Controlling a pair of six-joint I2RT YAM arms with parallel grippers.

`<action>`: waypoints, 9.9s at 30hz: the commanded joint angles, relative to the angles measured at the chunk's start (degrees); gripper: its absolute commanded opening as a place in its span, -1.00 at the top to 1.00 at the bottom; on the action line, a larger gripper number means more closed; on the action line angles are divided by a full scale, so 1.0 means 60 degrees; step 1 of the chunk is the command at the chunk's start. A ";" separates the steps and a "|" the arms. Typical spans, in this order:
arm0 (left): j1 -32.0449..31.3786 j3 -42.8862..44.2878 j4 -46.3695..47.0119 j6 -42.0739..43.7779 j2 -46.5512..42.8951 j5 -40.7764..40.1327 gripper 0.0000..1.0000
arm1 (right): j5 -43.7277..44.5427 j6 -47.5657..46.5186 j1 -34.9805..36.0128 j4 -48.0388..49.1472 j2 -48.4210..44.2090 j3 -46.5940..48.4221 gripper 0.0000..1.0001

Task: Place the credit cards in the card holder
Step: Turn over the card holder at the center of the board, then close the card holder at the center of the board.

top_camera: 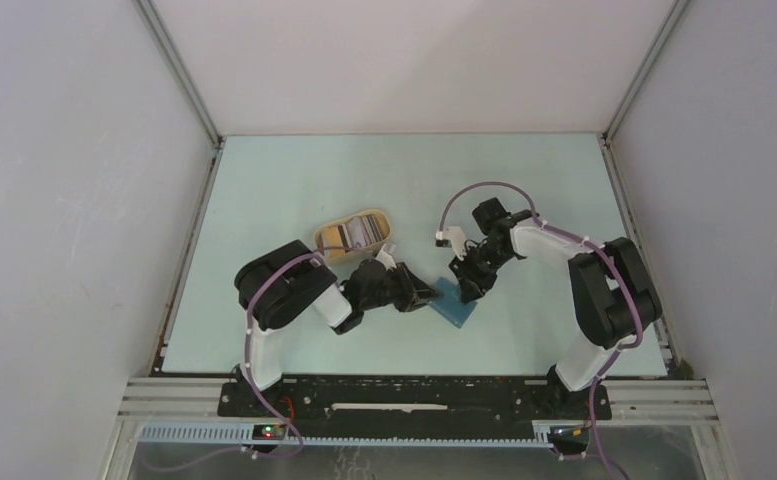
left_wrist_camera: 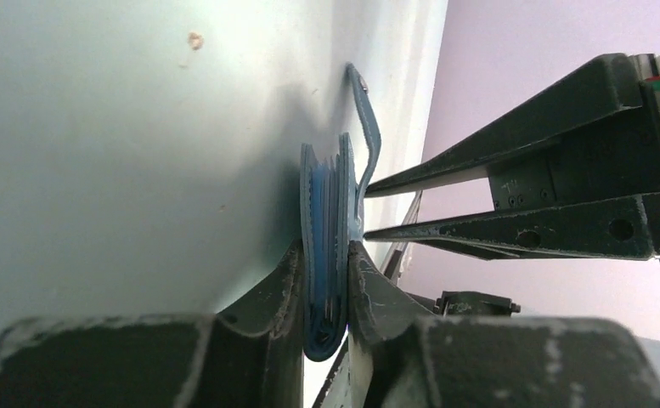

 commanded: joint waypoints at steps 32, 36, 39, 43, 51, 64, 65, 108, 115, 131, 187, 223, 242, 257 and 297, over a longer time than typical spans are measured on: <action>-0.4937 0.0397 0.0317 2.2636 -0.2668 -0.9984 1.00 | -0.5226 -0.0758 -0.4961 -0.1989 -0.4104 0.0355 0.00; -0.5337 0.0577 0.3426 2.4583 -0.0523 -1.0355 1.00 | -0.5180 -0.0721 -0.4976 -0.1997 -0.3937 0.0350 0.01; -0.5567 0.0849 0.3600 2.4668 0.0246 -1.0485 1.00 | -0.5187 -0.0703 -0.4976 -0.2025 -0.3838 0.0357 0.02; -0.5745 0.0735 0.3268 2.3842 0.0210 -1.0527 1.00 | -0.5198 -0.0699 -0.4976 -0.2055 -0.3791 0.0352 0.02; -0.6055 0.0362 0.2483 2.2310 0.0099 -1.0561 0.49 | -0.5208 -0.0673 -0.4976 -0.2048 -0.3732 0.0356 0.02; -0.6870 -0.0377 0.0199 1.9516 -0.1799 -1.0150 -0.99 | -0.5169 -0.0655 -0.4976 -0.2110 -0.3612 0.0356 0.02; -0.6882 -0.0407 -0.0424 1.8915 -0.2270 -0.9873 -1.00 | -0.5152 -0.0666 -0.4965 -0.2119 -0.3621 0.0355 0.02; 0.0289 -0.1785 -0.4922 0.7308 -0.9321 -0.1425 -0.85 | -0.2472 0.5215 -0.1651 0.2493 -0.3425 -0.0925 -0.81; 0.0411 -0.0527 -0.5059 0.6595 -0.6627 -0.0865 -0.18 | -0.0768 0.5636 -0.1175 0.2671 -0.2607 -0.1122 -0.49; -0.0254 0.1419 -0.6744 0.7164 -0.4099 -0.1974 0.12 | 0.0241 0.5294 -0.0476 0.2025 -0.1461 -0.0668 0.00; -0.0454 0.0483 -0.6410 0.6902 -0.4281 -0.2098 0.09 | 0.0486 0.2654 0.0782 0.0606 -0.0811 0.0584 1.00; -0.0335 0.1955 -0.7375 0.5865 -0.2258 -0.1236 1.00 | -0.0494 0.2305 0.0716 0.0177 -0.0620 0.0726 1.00; -0.0329 0.1749 -0.6906 0.5723 -0.1966 -0.1002 1.00 | -0.0323 0.2650 0.1469 0.0274 0.0102 0.0721 1.00; -0.0326 0.1697 -0.6705 0.5649 -0.1938 -0.0833 1.00 | 0.0179 0.2982 0.1756 0.0798 -0.0018 0.0592 1.00; -0.0292 0.1456 -0.6370 0.5503 -0.2037 -0.0732 1.00 | 0.1185 0.3051 0.2837 0.0578 0.0974 0.0312 1.00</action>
